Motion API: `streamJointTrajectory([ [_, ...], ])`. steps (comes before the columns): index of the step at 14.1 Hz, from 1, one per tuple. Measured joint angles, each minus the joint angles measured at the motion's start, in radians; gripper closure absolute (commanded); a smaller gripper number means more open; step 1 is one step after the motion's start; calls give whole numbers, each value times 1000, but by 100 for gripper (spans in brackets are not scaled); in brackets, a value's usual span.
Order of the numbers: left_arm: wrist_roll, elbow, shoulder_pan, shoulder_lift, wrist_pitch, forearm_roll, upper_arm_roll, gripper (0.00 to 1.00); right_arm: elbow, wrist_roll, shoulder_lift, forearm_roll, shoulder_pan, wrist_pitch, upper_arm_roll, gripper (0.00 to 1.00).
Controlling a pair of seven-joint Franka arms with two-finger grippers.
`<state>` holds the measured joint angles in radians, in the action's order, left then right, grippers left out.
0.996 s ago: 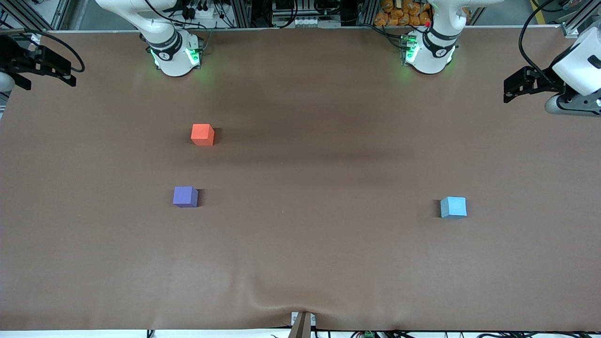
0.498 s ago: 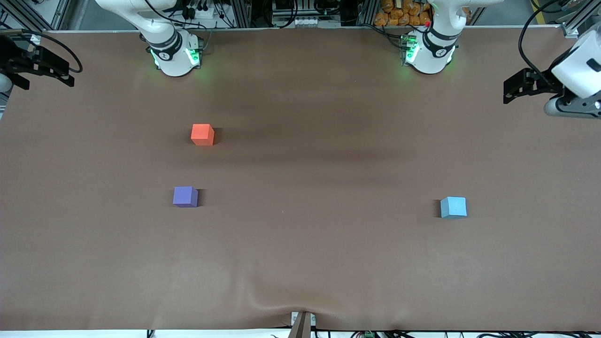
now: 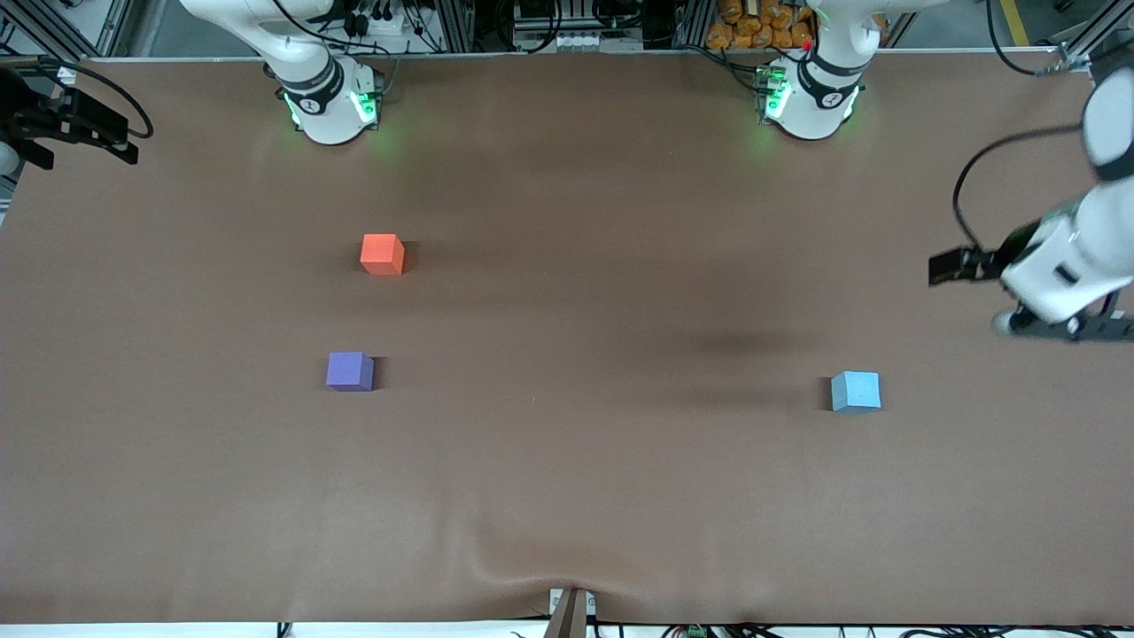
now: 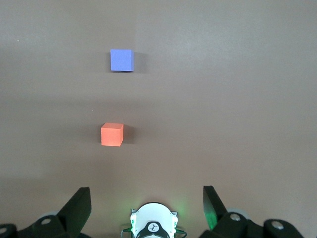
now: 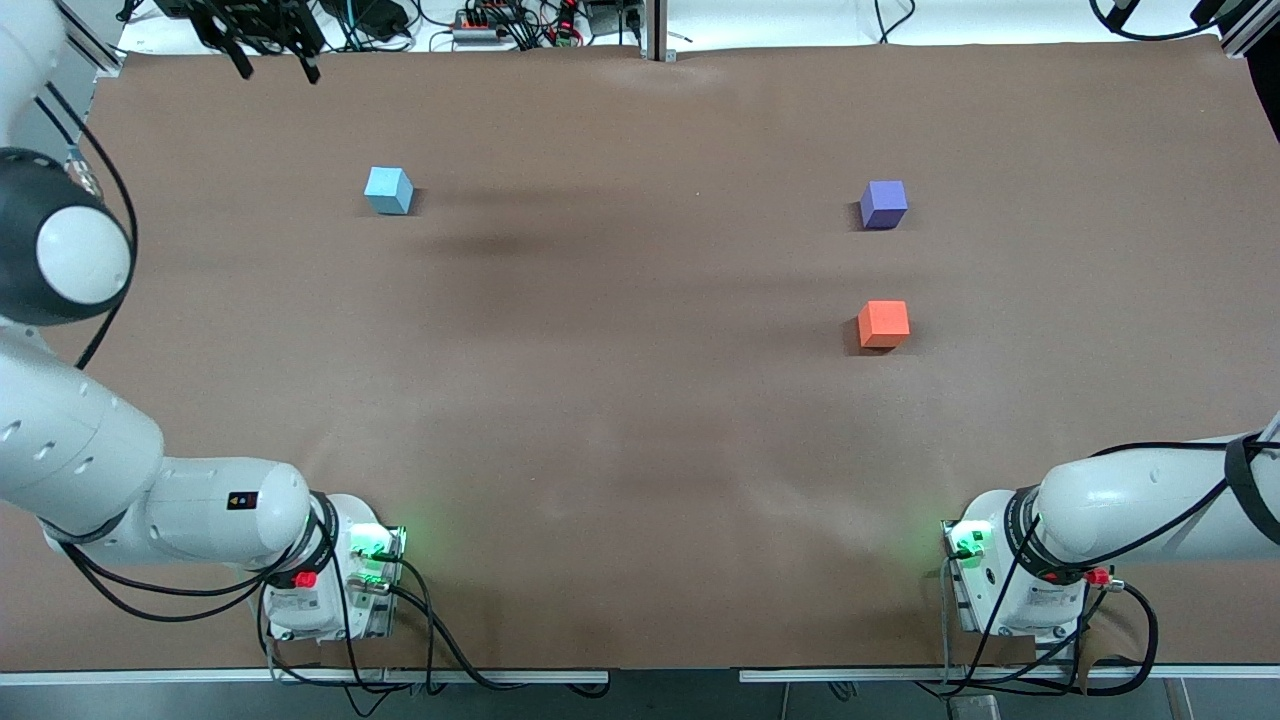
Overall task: Place blue block between orange and purple blocks
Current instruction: 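Reach the left gripper down toward the light-blue cube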
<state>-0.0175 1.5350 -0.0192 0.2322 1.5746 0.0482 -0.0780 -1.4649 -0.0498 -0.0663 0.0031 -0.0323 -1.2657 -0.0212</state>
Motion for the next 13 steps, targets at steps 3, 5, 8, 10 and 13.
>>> streamJointTrajectory([
  [3,0,107,0,48,178,22,-1,0,0,0,0,0,0,0,0,0],
  [5,0,189,-1,56,295,29,-1,0,0,0,0,0,0,0,0,0],
  [8,0,292,-10,67,454,29,0,0,0,0,1,0,0,0,0,0],
  [10,0,333,-10,89,531,30,0,0,0,0,2,0,0,0,0,0],
  [13,2,342,-13,167,643,30,1,0,0,0,4,0,0,0,0,0],
])
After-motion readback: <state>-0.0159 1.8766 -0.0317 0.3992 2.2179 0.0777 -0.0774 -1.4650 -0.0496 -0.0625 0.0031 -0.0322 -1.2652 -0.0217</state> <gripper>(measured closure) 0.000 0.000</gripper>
